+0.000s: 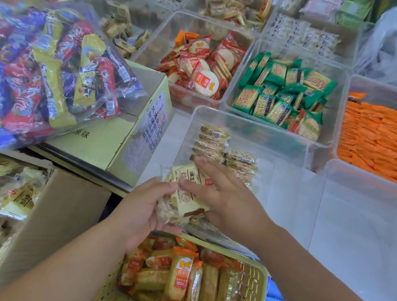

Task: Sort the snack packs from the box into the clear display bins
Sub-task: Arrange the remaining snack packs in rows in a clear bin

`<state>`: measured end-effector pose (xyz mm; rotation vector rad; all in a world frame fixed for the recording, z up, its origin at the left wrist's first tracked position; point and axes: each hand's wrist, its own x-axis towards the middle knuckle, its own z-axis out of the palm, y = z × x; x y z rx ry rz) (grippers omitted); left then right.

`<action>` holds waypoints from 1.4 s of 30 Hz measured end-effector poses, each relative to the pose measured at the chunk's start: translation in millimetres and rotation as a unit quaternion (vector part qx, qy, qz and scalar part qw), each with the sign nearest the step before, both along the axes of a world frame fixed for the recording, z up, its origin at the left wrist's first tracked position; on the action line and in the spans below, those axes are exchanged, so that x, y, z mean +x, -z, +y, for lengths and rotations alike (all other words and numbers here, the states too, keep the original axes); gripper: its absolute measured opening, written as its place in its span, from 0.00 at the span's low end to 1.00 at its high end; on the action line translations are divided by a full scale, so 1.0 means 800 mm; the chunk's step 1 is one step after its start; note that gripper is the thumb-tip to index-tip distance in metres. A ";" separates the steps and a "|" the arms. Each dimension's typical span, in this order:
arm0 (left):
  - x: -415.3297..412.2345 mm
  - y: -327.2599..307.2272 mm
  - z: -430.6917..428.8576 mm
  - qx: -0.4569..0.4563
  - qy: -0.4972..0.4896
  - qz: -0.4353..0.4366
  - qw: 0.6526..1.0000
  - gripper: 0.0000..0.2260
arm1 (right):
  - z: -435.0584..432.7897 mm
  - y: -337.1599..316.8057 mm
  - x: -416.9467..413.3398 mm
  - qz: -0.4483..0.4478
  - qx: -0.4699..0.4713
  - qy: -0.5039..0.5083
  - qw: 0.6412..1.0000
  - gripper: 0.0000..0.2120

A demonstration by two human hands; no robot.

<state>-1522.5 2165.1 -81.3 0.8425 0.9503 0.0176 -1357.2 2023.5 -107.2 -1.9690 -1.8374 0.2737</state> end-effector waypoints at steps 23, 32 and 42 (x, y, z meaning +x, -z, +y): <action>0.005 0.004 0.013 -0.077 0.016 0.028 0.997 0.30 | -0.019 -0.011 0.080 -0.004 0.124 0.201 0.972 0.13; 0.000 0.008 0.014 -0.077 0.015 0.011 0.997 0.28 | 0.031 0.019 0.168 -0.119 -0.126 0.272 0.947 0.08; 0.000 0.014 0.016 -0.074 -0.001 0.007 0.997 0.28 | 0.080 0.080 0.178 0.031 -0.365 0.232 0.901 0.21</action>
